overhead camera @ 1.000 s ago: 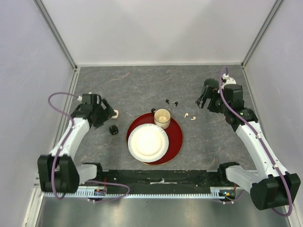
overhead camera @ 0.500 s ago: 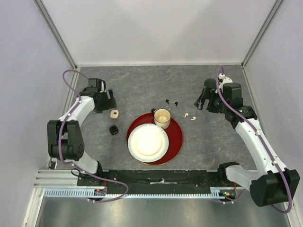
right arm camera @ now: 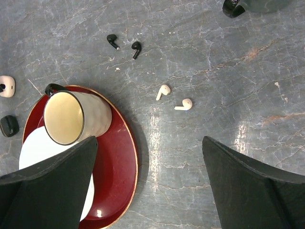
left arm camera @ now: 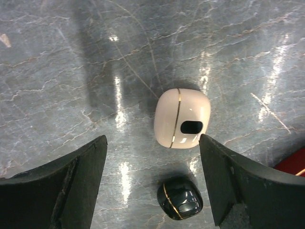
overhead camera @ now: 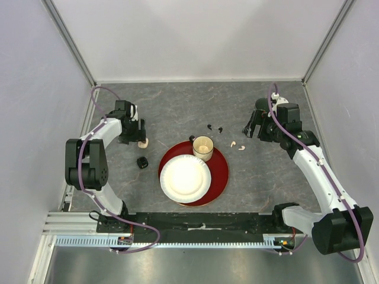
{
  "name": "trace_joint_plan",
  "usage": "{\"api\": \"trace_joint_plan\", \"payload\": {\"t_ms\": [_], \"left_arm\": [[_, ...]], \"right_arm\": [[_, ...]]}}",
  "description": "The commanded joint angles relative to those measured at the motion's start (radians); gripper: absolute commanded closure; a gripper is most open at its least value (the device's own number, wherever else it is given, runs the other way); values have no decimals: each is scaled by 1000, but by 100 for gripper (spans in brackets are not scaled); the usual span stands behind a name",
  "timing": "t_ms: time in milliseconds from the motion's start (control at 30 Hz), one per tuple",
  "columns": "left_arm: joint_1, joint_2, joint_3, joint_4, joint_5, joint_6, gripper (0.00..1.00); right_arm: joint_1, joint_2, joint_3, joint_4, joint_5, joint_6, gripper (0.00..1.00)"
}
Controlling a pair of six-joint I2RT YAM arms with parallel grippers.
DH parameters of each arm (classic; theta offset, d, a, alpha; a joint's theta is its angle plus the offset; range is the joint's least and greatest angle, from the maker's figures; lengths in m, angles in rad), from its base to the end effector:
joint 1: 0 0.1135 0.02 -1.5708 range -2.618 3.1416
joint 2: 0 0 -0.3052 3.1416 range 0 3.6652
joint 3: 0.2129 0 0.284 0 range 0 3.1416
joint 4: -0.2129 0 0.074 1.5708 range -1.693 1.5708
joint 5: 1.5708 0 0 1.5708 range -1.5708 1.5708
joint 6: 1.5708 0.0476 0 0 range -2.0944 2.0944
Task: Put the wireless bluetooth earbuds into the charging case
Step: Pick up the charging case at the center of the board.
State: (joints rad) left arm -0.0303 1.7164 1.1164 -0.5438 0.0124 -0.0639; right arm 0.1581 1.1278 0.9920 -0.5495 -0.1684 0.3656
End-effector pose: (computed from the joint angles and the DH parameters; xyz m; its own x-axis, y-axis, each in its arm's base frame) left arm 0.3774 -0.0120 0.1976 -0.9102 -0.0363 -0.4126 -0.0227 0.9990 -0.0377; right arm 0.2614 0.0497 0.3346 -0.6850 0.2477 -0.6851 -0.0412 0.9258 0.3759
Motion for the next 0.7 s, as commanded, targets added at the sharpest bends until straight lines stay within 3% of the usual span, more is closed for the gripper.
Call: {"api": "trace_joint_plan", "payload": {"t_ms": [0, 500, 667], "left_arm": [[-10, -6, -4, 53, 75, 39, 16], [-26, 49, -24, 87, 78, -7, 27], [-29, 83, -18, 88, 89, -10, 36]], "right_arm": [[1, -5, 28, 5, 1, -10, 2], [1, 23, 30, -3, -10, -2, 2], [1, 24, 31, -6, -5, -1, 2]]}}
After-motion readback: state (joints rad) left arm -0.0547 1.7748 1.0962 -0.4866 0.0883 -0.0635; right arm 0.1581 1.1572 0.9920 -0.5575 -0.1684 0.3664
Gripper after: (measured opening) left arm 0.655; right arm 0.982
